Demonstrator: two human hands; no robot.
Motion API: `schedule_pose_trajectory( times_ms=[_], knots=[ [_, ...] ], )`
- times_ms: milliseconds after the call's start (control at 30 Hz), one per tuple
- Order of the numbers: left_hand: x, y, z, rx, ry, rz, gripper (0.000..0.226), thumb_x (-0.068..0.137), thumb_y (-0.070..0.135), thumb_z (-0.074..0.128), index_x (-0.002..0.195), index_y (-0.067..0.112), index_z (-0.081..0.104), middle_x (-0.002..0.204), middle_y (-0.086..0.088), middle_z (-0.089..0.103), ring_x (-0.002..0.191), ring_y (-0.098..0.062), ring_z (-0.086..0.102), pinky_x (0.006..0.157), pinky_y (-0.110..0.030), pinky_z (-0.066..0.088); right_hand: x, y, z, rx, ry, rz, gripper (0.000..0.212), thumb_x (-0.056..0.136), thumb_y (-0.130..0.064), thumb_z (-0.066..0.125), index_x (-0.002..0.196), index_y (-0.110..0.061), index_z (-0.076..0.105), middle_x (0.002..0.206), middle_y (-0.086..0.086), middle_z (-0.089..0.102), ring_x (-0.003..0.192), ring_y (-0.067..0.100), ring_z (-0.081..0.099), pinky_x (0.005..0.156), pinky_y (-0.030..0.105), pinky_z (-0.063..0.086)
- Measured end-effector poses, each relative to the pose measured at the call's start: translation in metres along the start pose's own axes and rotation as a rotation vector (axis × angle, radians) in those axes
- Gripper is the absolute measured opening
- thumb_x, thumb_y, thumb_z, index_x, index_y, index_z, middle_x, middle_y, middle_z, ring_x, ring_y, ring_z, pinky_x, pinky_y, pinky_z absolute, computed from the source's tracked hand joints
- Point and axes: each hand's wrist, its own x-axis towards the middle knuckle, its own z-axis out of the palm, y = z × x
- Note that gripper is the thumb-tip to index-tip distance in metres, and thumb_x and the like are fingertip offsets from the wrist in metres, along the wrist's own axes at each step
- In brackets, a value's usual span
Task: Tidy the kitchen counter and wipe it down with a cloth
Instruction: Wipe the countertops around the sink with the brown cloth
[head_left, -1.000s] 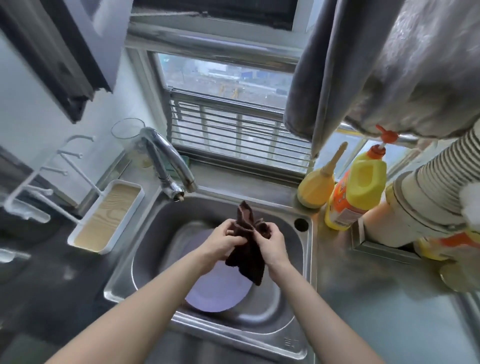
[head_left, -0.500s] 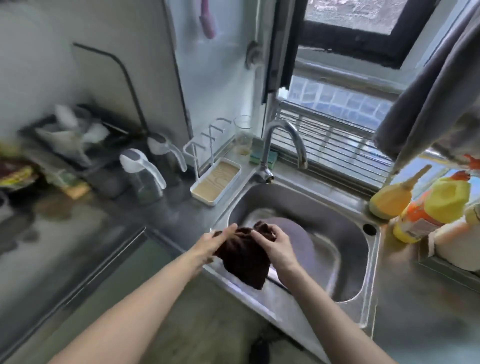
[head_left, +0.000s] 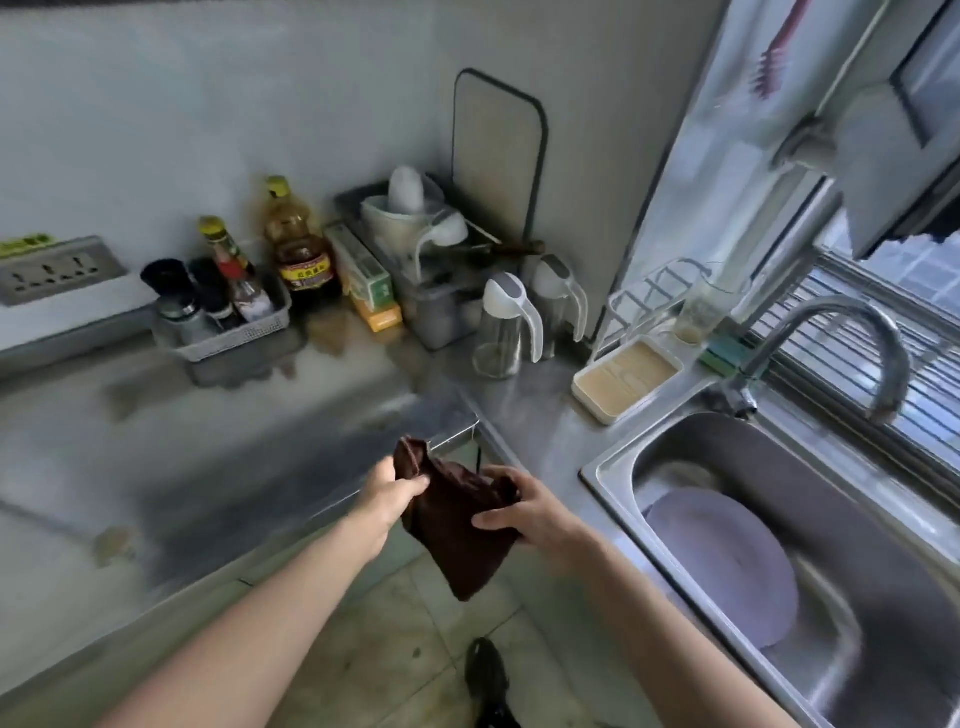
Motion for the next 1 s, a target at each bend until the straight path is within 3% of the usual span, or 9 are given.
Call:
schedule_pose_trajectory(
  times_ms=[133, 267, 367, 500, 567, 667, 733, 867, 1000],
  knots=[
    [0.027, -0.001, -0.033, -0.041, 0.106, 0.004, 0.035, 0.083, -0.001, 0.061, 0.117, 0.007, 0.057, 0.116, -0.012, 0.062, 0.100, -0.021, 0.055, 0.086, -0.028, 0.038, 0.033, -0.022, 0.010, -0.307, -0.054, 0.142, 0.029, 0.081, -0.022, 0.071, 0.107, -0.011, 0.063, 0.083, 0.000, 0.063, 0.065, 0.010, 0.061, 0.051, 0.017, 0.053],
    [0.057, 0.011, -0.053, -0.023, 0.134, 0.005, 0.041, 0.085, 0.001, 0.060, 0.124, 0.009, 0.053, 0.122, -0.011, 0.060, 0.108, -0.022, 0.055, 0.096, -0.033, 0.040, 0.073, -0.034, 0.000, -0.284, -0.016, 0.105, 0.043, 0.065, -0.035, 0.079, 0.095, -0.006, 0.069, 0.090, 0.011, 0.071, 0.075, 0.019, 0.067, 0.074, 0.027, 0.054],
    [0.083, 0.018, -0.062, -0.002, 0.205, -0.018, 0.040, 0.085, 0.003, 0.060, 0.124, 0.009, 0.053, 0.124, -0.012, 0.059, 0.113, -0.026, 0.055, 0.099, -0.035, 0.040, 0.099, -0.047, -0.012, -0.156, -0.052, 0.046, 0.009, 0.080, -0.013, 0.070, 0.082, -0.009, 0.062, 0.076, 0.005, 0.065, 0.064, 0.013, 0.062, 0.060, 0.019, 0.049],
    [0.112, 0.021, -0.059, 0.031, 0.224, -0.044, 0.038, 0.088, 0.006, 0.058, 0.125, 0.008, 0.052, 0.120, -0.007, 0.059, 0.108, -0.020, 0.055, 0.091, -0.029, 0.040, 0.139, -0.068, -0.022, -0.133, 0.028, -0.023, 0.016, 0.083, -0.004, 0.066, 0.073, -0.012, 0.057, 0.068, 0.002, 0.058, 0.058, 0.012, 0.056, 0.052, 0.018, 0.044],
    [0.123, 0.022, -0.055, 0.092, 0.331, -0.067, 0.039, 0.088, 0.008, 0.058, 0.126, 0.006, 0.051, 0.125, -0.011, 0.058, 0.113, -0.024, 0.055, 0.093, -0.031, 0.039, 0.154, -0.076, -0.026, -0.031, 0.008, 0.051, 0.006, 0.081, -0.007, 0.067, 0.083, -0.006, 0.062, 0.077, 0.009, 0.064, 0.069, 0.022, 0.061, 0.064, 0.026, 0.049],
    [0.133, 0.026, -0.055, 0.164, 0.482, -0.140, 0.044, 0.089, 0.013, 0.056, 0.131, 0.005, 0.046, 0.130, -0.018, 0.055, 0.121, -0.032, 0.051, 0.098, -0.034, 0.038, 0.169, -0.075, -0.034, 0.161, -0.123, 0.217, 0.030, 0.075, -0.007, 0.065, 0.103, 0.004, 0.065, 0.093, 0.021, 0.067, 0.088, 0.033, 0.062, 0.080, 0.040, 0.049],
    [0.139, 0.029, -0.059, 0.118, 0.449, -0.150, 0.046, 0.090, 0.014, 0.055, 0.133, 0.007, 0.043, 0.132, -0.014, 0.053, 0.122, -0.030, 0.050, 0.099, -0.033, 0.037, 0.176, -0.073, -0.032, 0.183, -0.056, 0.209, 0.023, 0.074, -0.004, 0.066, 0.096, 0.003, 0.066, 0.087, 0.019, 0.067, 0.082, 0.031, 0.064, 0.075, 0.036, 0.051],
    [0.141, 0.044, -0.061, -0.070, 0.263, -0.095, 0.047, 0.088, 0.004, 0.056, 0.132, 0.011, 0.042, 0.118, -0.004, 0.055, 0.107, -0.018, 0.051, 0.088, -0.021, 0.037, 0.186, -0.085, -0.017, -0.255, 0.458, 0.058, 0.022, 0.076, -0.017, 0.069, 0.084, -0.010, 0.050, 0.081, 0.004, 0.056, 0.074, 0.021, 0.052, 0.062, 0.027, 0.039],
    [0.139, 0.057, -0.058, -0.197, 0.050, -0.091, 0.023, 0.083, 0.011, 0.062, 0.104, 0.020, 0.057, 0.099, 0.003, 0.066, 0.103, -0.019, 0.058, 0.079, -0.021, 0.045, 0.180, -0.113, 0.017, -0.039, 0.382, -0.089, 0.027, 0.079, -0.018, 0.071, 0.092, -0.009, 0.049, 0.084, 0.003, 0.056, 0.074, 0.018, 0.057, 0.049, 0.020, 0.044]
  ],
)
